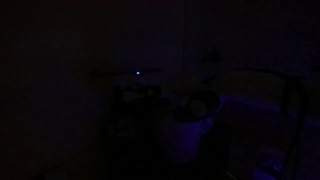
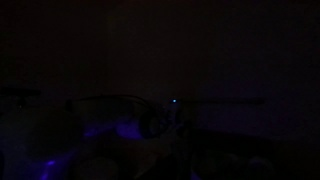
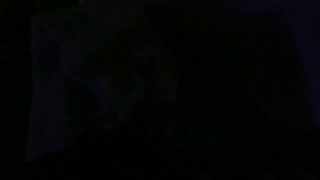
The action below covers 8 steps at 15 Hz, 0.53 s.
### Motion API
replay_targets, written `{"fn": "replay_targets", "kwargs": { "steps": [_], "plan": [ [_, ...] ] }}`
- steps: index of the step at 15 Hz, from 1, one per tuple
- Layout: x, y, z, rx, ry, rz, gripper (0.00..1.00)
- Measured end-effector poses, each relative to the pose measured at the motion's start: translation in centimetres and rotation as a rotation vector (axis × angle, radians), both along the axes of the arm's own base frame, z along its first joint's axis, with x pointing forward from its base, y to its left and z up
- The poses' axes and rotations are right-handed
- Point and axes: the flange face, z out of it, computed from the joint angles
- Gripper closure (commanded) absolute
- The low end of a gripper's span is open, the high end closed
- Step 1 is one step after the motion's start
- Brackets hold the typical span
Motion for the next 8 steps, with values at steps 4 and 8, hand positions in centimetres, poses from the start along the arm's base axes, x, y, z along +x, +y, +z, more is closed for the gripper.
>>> {"fn": "replay_targets", "kwargs": {
  "steps": [4,8],
  "plan": [
    [-0.1,2.3,0.0,-0.031,-0.002,0.050,0.00],
    [-0.6,6.0,-0.7,-0.118,0.010,0.224,0.00]
  ]
}}
